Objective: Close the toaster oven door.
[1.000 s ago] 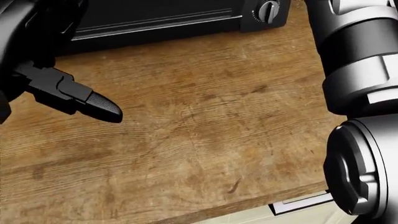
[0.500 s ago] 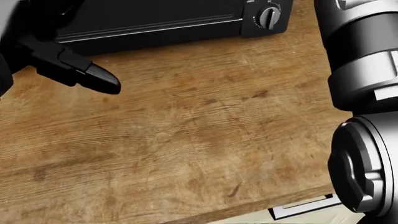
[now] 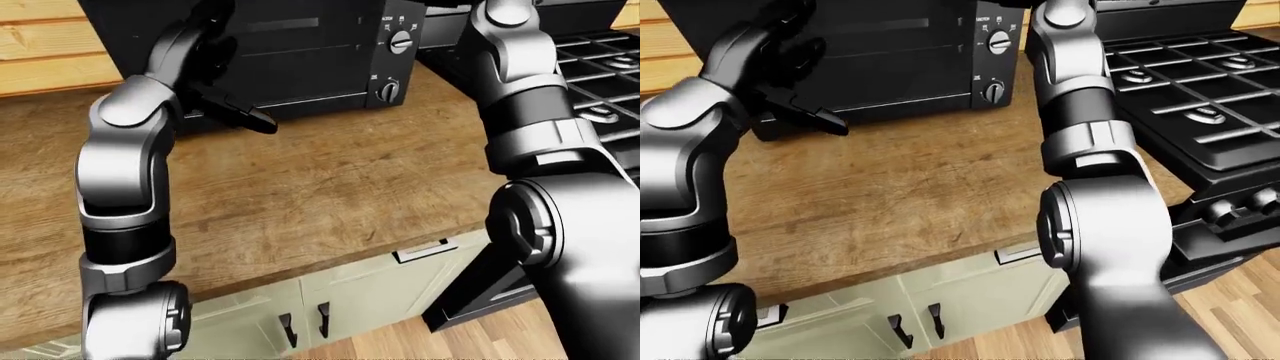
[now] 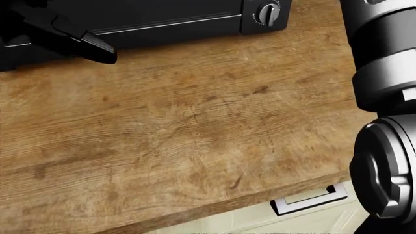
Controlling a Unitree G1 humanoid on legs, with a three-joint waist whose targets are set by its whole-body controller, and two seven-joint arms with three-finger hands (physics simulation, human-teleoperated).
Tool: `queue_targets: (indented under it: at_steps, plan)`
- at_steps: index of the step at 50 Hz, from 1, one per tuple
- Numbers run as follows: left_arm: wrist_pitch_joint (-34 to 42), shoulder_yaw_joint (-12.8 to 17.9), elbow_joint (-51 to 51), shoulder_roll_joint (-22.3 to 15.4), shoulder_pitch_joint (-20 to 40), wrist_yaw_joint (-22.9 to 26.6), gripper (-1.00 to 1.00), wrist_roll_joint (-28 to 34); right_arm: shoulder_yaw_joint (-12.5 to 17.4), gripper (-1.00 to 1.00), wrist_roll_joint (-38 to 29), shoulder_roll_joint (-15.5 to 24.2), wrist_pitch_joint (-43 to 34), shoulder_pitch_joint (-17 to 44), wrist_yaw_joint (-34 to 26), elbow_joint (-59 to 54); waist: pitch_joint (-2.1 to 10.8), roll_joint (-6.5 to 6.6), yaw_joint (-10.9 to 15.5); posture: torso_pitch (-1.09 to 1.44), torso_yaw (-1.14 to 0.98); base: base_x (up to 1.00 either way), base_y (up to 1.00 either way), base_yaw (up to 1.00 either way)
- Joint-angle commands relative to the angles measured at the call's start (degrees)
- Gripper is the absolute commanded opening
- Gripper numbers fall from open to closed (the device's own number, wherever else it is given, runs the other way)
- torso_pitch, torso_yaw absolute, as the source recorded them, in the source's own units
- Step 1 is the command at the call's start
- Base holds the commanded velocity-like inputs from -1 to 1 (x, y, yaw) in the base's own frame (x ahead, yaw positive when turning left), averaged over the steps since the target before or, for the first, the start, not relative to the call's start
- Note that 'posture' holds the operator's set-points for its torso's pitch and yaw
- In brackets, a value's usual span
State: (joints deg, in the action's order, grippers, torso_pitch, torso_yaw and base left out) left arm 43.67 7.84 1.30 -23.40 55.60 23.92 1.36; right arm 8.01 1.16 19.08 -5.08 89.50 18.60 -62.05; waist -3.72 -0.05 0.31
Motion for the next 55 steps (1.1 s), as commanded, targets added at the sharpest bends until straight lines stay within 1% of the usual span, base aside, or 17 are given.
queue_targets:
  at_steps: [1, 9, 18, 33, 42, 49, 55]
  plan:
    - [-3.85, 1.47, 1.09, -1.03, 3.06, -1.6, 1.0, 1.03, -0.01, 1.0, -0.28, 0.69, 1.49, 2.63, -0.05, 2.15, 2.0, 0.07, -0.02, 0.0, 0.0, 0.0, 0.0, 0.0]
    - [-5.71, 1.53, -3.56, -1.74, 6.65, -1.6, 1.0, 1.39, 0.02, 1.0, -0.32, 0.82, 1.48, 2.89, -0.16, 2.0, 2.05, -0.06, 0.0, 0.0, 0.0, 0.0, 0.0, 0.0]
    - [-7.92, 1.43, -7.78, -2.2, 8.51, -1.48, 1.0, 1.7, -0.07, 1.0, -0.47, 0.83, 1.32, 2.42, 0.03, 2.7, 2.11, -0.15, 0.03, 0.0, 0.0, 0.0, 0.0, 0.0]
    - [-12.57, 1.31, -16.79, -3.11, 12.23, -2.02, 1.0, 2.06, -0.17, 1.0, -0.98, 0.5, 1.82, 0.06, 1.22, 3.8, 2.38, -0.16, 0.02, 0.0, 0.0, 0.0, 0.0, 0.0]
    - [-15.81, 1.22, -23.13, -3.68, 15.28, -2.38, 1.0, 2.58, -0.56, 1.0, -2.26, 0.51, 0.03, -1.28, 2.97, 4.52, 2.25, -0.21, 0.24, 0.0, 0.0, 0.0, 0.0, 0.0]
    - [-17.17, 1.2, -25.36, -4.11, 16.31, -2.52, 1.0, 2.92, -0.61, 1.0, -2.89, 0.18, -0.53, -3.53, 3.04, 5.94, 2.24, -0.32, 0.14, 0.0, 0.0, 0.0, 0.0, 0.0]
    - [-17.96, 1.19, -27.16, -4.29, 17.32, -2.54, 1.0, 2.99, -0.48, 1.0, -3.12, 0.35, -0.41, -3.58, 2.94, 5.81, 2.25, -0.28, 0.0, 0.0, 0.0, 0.0, 0.0, 0.0]
